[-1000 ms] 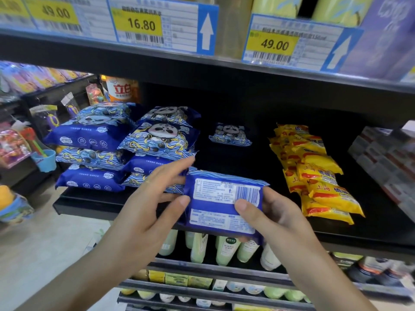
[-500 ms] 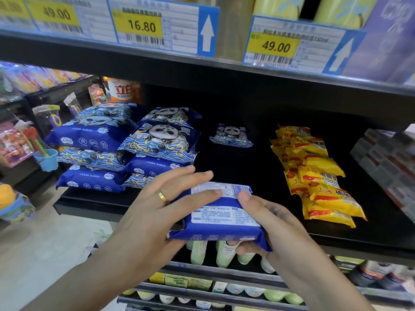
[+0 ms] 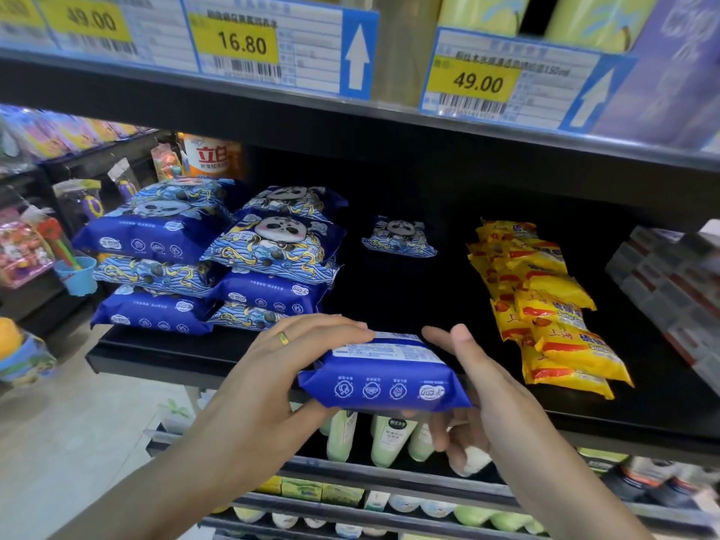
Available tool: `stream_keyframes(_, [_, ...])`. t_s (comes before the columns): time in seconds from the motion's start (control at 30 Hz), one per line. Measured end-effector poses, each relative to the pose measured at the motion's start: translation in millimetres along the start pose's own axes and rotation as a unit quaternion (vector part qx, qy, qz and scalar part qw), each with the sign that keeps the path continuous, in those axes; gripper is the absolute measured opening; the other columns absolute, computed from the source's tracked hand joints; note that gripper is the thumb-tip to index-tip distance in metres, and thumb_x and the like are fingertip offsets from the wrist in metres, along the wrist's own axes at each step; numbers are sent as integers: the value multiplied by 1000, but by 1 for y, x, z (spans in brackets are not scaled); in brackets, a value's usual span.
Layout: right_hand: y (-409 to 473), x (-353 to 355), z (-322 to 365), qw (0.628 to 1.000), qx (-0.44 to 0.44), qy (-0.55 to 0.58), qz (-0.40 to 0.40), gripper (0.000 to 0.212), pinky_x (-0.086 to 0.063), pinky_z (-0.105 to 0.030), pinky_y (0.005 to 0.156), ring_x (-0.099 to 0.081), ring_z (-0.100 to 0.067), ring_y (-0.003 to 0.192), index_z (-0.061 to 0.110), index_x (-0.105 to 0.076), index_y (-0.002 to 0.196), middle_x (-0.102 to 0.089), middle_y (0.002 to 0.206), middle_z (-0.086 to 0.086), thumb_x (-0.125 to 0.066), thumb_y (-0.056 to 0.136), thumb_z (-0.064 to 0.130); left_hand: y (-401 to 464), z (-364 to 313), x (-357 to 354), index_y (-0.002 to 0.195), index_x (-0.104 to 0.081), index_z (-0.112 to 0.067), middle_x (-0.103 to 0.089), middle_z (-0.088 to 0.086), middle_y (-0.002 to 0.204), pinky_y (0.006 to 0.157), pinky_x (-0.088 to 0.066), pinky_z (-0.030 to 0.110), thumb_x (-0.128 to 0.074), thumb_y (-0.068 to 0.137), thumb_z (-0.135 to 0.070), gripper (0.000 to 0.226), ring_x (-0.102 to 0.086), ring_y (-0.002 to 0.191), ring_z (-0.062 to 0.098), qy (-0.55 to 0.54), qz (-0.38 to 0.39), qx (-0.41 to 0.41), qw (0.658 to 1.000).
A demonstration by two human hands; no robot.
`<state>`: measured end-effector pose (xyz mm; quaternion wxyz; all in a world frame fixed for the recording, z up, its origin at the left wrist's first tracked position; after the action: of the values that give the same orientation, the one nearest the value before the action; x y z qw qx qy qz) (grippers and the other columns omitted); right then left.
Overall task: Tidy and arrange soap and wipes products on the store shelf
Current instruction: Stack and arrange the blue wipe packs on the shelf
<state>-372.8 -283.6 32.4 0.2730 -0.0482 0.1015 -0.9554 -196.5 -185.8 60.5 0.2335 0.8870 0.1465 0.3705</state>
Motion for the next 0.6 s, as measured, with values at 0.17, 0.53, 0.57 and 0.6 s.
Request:
stream_keyframes(0.17, [-4, 20, 15, 990, 109, -40, -81, 40, -47, -33, 49, -57, -21, 53, 56, -63, 117, -64, 66, -2, -40, 93, 79, -1, 12, -5, 134, -60, -45, -68, -18, 130, 94, -47, 19, -76, 84, -47, 52, -63, 122, 13, -86, -6, 73, 994])
stream_keyframes(0.53, [-36, -15, 58, 776, 418, -470, -41, 55, -35, -32, 108, -22, -21, 155, 41, -51, 132, -25, 165, 14, -72, 82, 50, 8, 28, -18, 102, -73, -49, -79, -17, 104, 79, -50, 7, -80, 79, -53, 24, -73, 97, -1, -250, -17, 196, 948])
stream_keyframes(0.57, [-32, -24, 56, 744, 418, -520, -21, 60, -31, -34, 112, -16, -20, 157, 42, -50, 134, -21, 167, 16, -74, 80, 53, 9, 27, -21, 103, -74, -46, -80, -13, 105, 78, -51, 8, -82, 85, -47, 20, -74, 98, 0, -277, -9, 206, 938])
stream_keyframes(0.6, [-28, -30, 55, 722, 417, -553, -6, 64, -28, -37, 118, -13, -18, 157, 42, -48, 136, -20, 167, 17, -75, 79, 53, 11, 27, -24, 106, -75, -43, -80, -10, 107, 79, -52, 9, -81, 89, -42, 18, -75, 99, 3, -300, 0, 214, 930])
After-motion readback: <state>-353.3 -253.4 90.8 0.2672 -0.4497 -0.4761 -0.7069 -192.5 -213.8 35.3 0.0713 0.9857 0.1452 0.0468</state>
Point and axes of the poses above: each hand's wrist, its own y-axis towards the middle knuckle, its own x-axis out of the back of the hand, z = x × y, the point moved 9 cm from there along y, towards the middle knuckle
